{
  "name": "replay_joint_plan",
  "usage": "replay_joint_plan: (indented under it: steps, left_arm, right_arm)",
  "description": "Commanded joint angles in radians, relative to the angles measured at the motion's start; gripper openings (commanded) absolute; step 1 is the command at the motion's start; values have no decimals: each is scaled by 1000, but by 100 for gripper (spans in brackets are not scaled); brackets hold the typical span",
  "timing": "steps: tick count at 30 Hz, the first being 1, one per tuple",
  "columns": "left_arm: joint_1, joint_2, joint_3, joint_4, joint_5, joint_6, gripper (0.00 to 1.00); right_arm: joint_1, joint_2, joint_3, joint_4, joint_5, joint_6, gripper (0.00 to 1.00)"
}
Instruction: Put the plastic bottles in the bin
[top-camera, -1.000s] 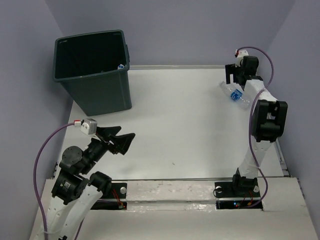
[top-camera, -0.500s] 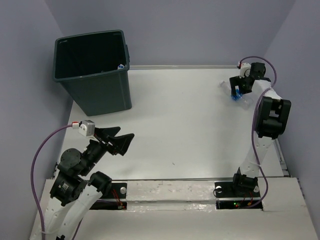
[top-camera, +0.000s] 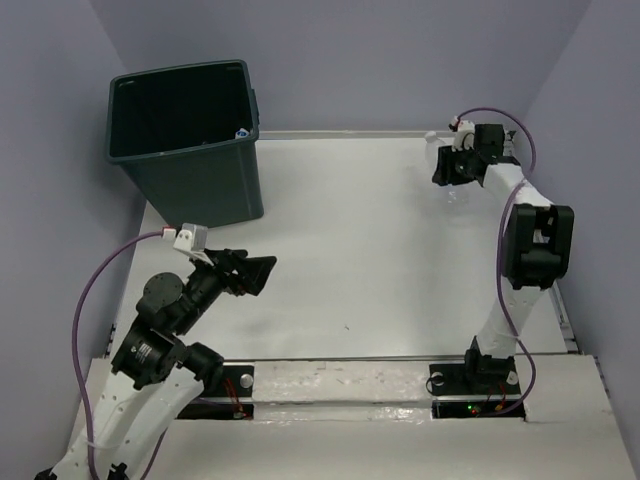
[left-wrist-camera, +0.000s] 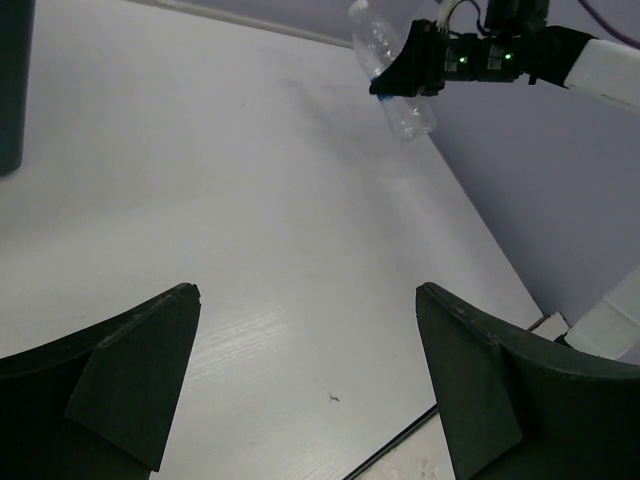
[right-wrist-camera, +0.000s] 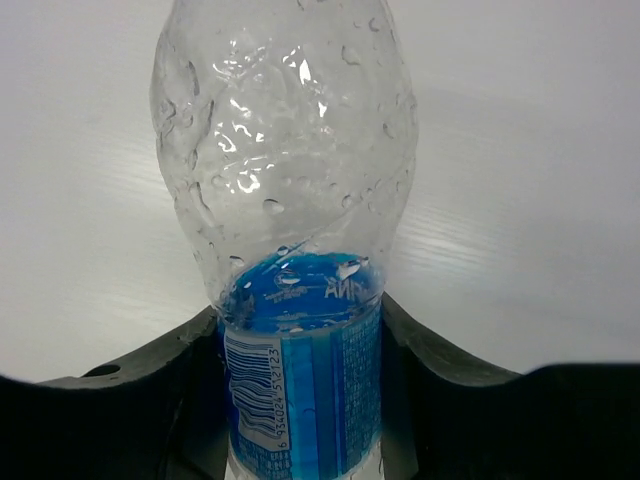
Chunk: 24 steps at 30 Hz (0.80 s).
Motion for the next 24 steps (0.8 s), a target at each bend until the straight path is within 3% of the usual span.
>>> replay_joint_plan:
  steps: [1, 4, 5, 8, 14, 24]
  left_arm:
    - [-3, 127, 27, 186, 25, -117, 99]
    - [-5, 209, 40, 309, 108, -212, 99]
    - [-3, 264, 63, 363, 126, -224, 99]
    - [-3, 349, 97, 440, 128, -256, 99]
    - [-14, 458, 96, 615, 142, -327, 99]
    - [-184, 781, 180, 695, 43, -275, 99]
  right_arm:
    - [186, -298, -140, 186, -97, 177, 36]
    - [332, -480, -390, 420, -201, 346, 36]
    - [363, -519, -519, 573, -229, 446, 36]
    - [484, -633, -656, 726, -268, 555, 35]
    - [640, -774, -814, 819, -249, 607, 35]
    - [679, -811, -929, 898, -338, 656, 35]
